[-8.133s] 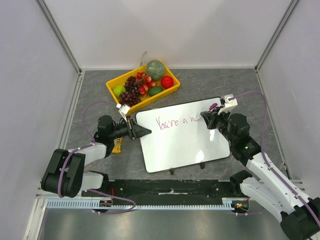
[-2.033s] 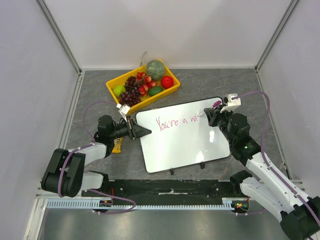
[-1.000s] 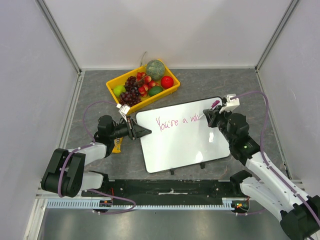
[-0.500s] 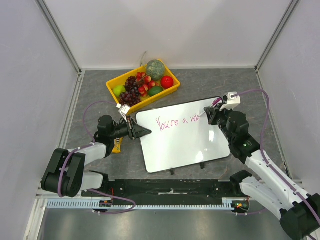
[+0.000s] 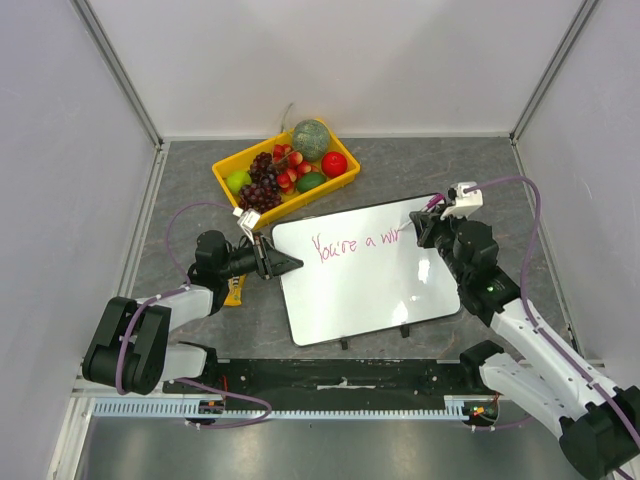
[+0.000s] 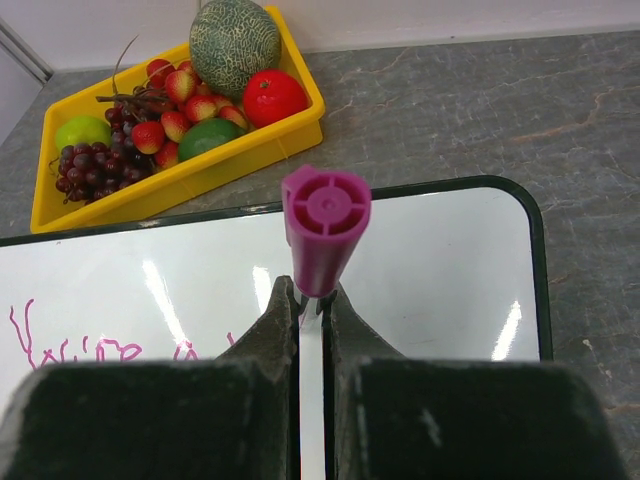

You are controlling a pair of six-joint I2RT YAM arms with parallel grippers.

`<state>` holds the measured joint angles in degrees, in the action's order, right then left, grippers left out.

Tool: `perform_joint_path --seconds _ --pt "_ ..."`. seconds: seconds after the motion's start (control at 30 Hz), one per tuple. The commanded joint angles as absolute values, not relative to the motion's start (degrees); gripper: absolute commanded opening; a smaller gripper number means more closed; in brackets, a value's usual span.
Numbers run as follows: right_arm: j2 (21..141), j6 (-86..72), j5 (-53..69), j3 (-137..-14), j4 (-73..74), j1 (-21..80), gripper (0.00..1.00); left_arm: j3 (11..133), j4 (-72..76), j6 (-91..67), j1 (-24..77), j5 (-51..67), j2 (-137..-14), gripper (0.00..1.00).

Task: Write a sentence on the whiteboard

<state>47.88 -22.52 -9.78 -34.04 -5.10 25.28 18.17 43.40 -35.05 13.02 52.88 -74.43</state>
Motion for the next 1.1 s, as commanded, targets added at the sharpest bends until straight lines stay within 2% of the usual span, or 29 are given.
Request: perform_joint_path --seconds 0.0,0.8,1.07 --pt "46.67 -22.15 -12.92 -33.67 -4.4 25.05 0.0 17.49 39.99 -24.08 14.68 50.54 -75.5 0.02" --pt "43.16 -22.32 -9.14 -30.94 -0.09 25.05 0.0 17.49 39.99 -24.08 14.59 50.54 -75.5 0.02" --pt "41.66 -23.12 -8.7 -35.94 2.11 25.14 0.0 17.4 39.99 -24.08 14.59 50.45 -75.41 0.02"
